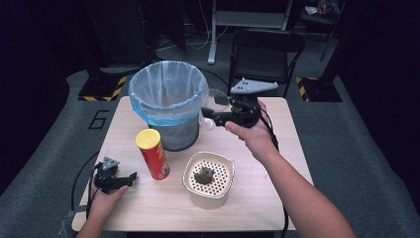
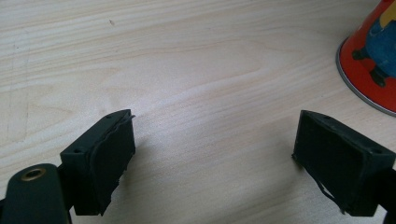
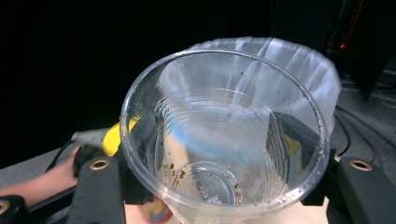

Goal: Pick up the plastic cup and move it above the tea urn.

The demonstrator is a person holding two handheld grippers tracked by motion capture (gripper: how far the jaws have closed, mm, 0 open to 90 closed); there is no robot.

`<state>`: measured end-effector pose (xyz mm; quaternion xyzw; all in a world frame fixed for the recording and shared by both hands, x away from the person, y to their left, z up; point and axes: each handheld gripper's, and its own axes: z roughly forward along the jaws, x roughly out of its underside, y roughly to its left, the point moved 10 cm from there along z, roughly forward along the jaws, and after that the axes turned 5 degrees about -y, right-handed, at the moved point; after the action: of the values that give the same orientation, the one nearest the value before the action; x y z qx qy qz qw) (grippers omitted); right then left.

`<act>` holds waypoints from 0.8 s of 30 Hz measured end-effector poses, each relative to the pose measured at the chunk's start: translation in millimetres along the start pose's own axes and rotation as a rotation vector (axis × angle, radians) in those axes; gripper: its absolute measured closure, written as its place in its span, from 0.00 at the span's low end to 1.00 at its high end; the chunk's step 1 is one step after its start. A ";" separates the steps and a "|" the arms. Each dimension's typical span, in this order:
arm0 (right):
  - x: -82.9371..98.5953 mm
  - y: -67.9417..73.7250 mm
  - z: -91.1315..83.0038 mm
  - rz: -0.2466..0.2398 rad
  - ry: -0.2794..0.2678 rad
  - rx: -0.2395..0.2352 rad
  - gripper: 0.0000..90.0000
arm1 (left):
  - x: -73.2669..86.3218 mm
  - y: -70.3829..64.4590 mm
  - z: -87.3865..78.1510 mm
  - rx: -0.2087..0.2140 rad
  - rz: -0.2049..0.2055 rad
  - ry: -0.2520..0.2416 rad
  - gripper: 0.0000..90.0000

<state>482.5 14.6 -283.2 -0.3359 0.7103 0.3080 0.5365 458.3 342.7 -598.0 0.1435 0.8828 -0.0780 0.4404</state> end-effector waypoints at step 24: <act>-55.0 -24.7 105.8 -0.013 0.030 0.118 0.37 | 1.3 -0.3 -2.0 0.009 0.003 0.023 0.13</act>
<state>572.1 92.6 -256.6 -0.3128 0.7330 0.2568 0.5468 456.0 343.2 -597.8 0.1478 0.8872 -0.0798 0.4298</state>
